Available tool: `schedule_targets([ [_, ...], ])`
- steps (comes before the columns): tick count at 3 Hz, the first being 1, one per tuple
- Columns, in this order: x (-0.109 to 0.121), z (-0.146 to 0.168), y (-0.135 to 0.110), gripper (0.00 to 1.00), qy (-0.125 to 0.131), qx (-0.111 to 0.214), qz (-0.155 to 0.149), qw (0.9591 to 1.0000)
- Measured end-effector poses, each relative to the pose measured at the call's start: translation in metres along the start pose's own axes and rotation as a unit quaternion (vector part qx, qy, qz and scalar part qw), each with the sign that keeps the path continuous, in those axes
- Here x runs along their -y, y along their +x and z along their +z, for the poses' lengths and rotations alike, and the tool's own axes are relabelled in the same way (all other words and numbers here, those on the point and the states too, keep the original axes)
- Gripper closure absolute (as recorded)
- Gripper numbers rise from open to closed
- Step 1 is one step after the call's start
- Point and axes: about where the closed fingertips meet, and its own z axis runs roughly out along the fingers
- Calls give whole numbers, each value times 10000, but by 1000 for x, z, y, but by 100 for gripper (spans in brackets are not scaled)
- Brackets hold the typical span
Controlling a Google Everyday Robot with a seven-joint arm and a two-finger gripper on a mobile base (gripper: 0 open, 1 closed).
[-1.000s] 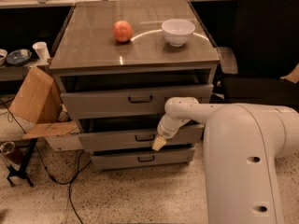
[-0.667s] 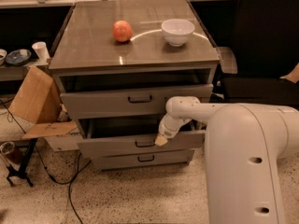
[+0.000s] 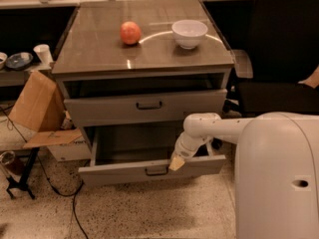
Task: Open middle drawer
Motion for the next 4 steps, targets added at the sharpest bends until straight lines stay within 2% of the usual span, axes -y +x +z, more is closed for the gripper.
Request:
schedule_targets([
  [4, -13, -3, 10, 0, -15, -22, 1, 10000],
])
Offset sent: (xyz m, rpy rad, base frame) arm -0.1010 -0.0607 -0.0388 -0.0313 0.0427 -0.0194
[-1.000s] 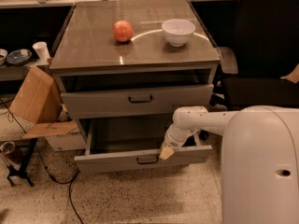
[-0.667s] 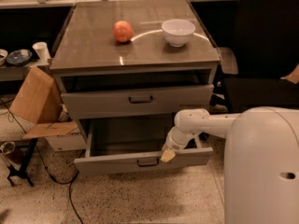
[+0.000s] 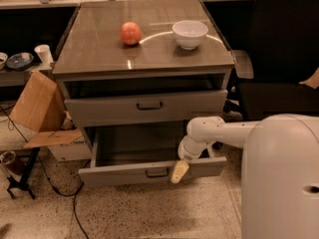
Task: Open middle drawer
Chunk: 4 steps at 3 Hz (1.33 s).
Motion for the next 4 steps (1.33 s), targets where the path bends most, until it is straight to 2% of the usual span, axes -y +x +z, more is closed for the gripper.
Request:
schedule_targets([
  [1, -38, -7, 53, 0, 9, 33, -167, 9999],
  [2, -48, -18, 72, 0, 101, 26, -539, 9985],
  [3, -38, -25, 66, 3, 206, 31, -912, 9956],
  [4, -36, -26, 59, 25, 207, 52, -1100, 9937],
])
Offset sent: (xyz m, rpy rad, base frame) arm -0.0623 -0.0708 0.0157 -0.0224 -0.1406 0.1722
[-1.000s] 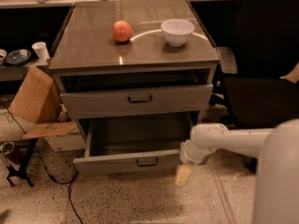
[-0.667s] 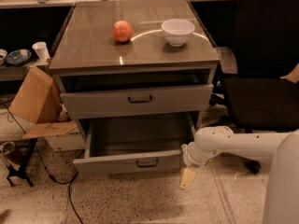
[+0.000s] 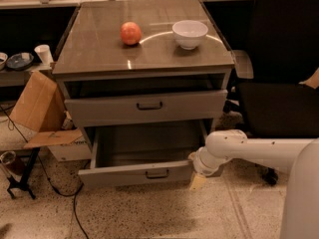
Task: Open middle drawer
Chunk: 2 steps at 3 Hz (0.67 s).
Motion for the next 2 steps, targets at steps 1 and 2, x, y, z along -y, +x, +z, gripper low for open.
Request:
schedule_targets([
  [1, -2, 3, -2, 49, -83, 4, -92, 9999],
  [2, -6, 4, 1, 72, -140, -13, -86, 9999],
])
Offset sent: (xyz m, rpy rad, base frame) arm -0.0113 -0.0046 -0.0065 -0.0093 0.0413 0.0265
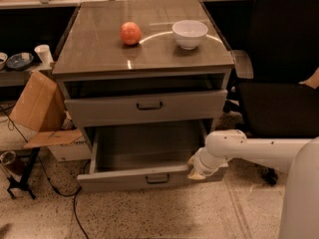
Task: Open middle drawer
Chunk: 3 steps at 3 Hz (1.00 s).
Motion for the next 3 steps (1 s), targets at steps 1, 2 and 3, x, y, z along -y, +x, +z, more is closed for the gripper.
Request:
schedule_targets([
  [1, -13, -1, 8, 95, -84, -28, 53, 9999],
  [2, -13, -3, 8, 99, -85, -29, 53, 9999],
  [3, -29, -6, 17, 80, -167, -74, 118, 9998],
])
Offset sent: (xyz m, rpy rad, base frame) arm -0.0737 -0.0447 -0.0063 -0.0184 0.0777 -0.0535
